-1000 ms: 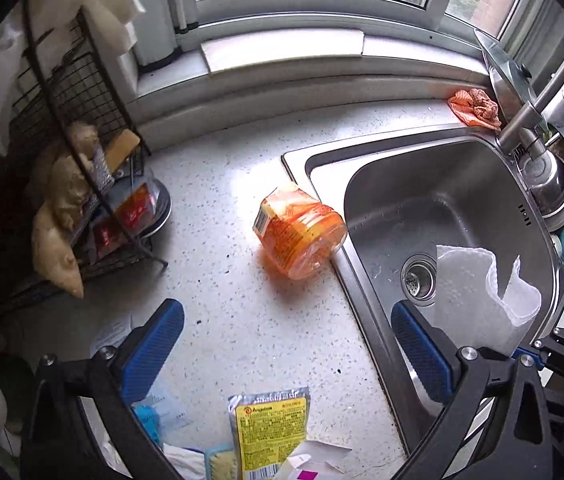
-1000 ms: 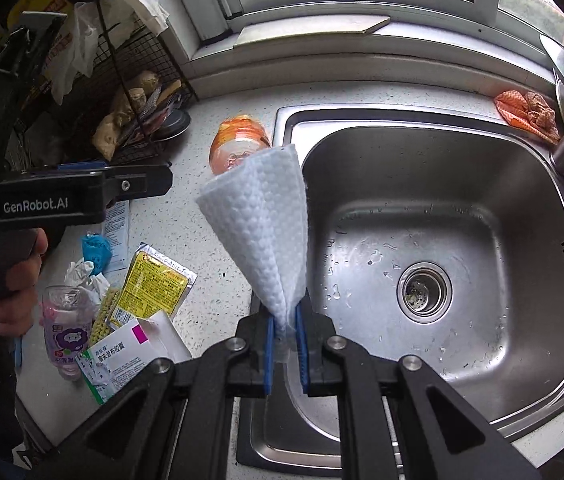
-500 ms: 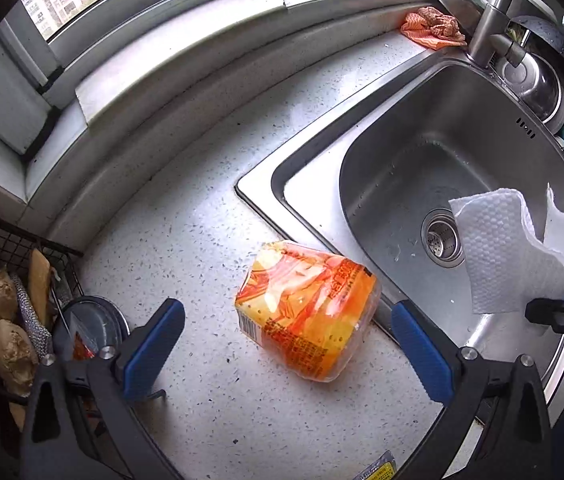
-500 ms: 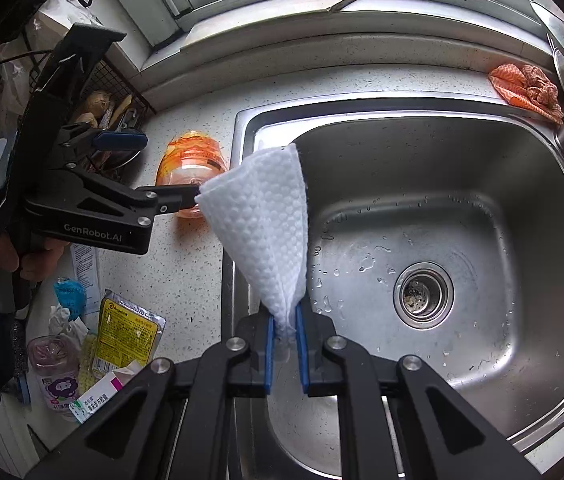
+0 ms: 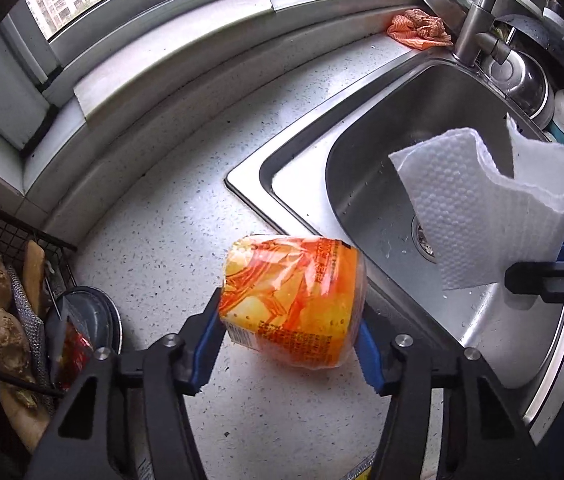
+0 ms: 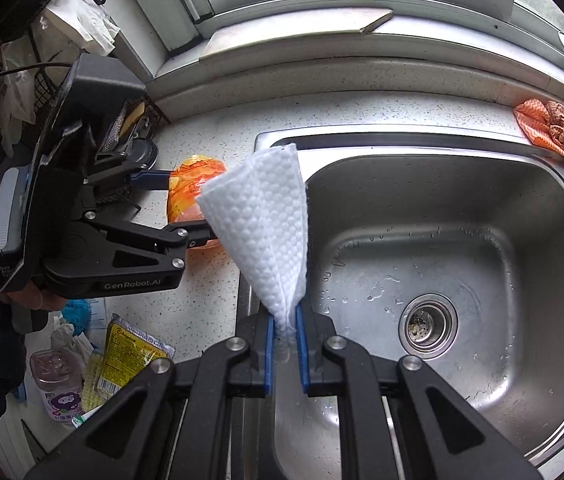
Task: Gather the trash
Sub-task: 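Grasp the orange plastic cup with the left gripper while right holds sponge, then carry the cup and sponge down toward the red bin on the floor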
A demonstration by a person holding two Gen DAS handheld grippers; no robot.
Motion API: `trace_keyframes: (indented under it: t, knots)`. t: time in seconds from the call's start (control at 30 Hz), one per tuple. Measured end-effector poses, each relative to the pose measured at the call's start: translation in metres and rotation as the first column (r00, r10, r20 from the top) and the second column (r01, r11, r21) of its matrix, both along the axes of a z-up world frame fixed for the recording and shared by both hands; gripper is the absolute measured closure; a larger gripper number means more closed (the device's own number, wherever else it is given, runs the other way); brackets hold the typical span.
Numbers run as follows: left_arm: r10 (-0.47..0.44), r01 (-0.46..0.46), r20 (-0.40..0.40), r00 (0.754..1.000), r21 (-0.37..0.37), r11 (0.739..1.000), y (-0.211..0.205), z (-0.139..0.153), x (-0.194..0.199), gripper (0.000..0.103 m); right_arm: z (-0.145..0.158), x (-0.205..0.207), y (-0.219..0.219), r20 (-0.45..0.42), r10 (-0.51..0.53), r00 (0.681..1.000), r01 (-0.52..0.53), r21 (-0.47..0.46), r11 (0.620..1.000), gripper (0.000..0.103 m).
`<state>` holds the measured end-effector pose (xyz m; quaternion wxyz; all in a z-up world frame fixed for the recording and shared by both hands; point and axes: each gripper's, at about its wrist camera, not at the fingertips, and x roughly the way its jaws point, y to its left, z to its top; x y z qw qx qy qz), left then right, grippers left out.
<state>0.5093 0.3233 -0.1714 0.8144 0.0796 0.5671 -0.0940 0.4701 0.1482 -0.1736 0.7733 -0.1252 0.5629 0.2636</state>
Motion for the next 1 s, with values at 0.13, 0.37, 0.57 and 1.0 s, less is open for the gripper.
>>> trace_keyframes:
  t: [0.13, 0.37, 0.57, 1.0]
  knots:
    - [0.006, -0.006, 0.033, 0.999, 0.011, 1.0, -0.007, 0.02, -0.02, 0.047, 0.011, -0.015, -0.002, 0.025, 0.026, 0.999, -0.027, 0.019, 0.999, 0.094]
    - [0.046, -0.046, 0.082, 0.996, 0.001, 0.999, -0.025, 0.062, -0.069, 0.047, 0.043, -0.053, -0.019, 0.083, 0.064, 0.995, -0.069, 0.064, 0.996, 0.094]
    - [0.079, -0.078, 0.122, 0.989, -0.013, 0.997, -0.048, 0.091, -0.113, 0.047, 0.067, -0.084, -0.044, 0.128, 0.09, 0.988, -0.101, 0.081, 0.992, 0.094]
    - [0.11, -0.107, 0.157, 0.981, -0.023, 0.994, -0.141, 0.131, -0.195, 0.047, 0.1, -0.164, -0.117, 0.171, 0.088, 0.981, -0.106, 0.101, 0.989, 0.094]
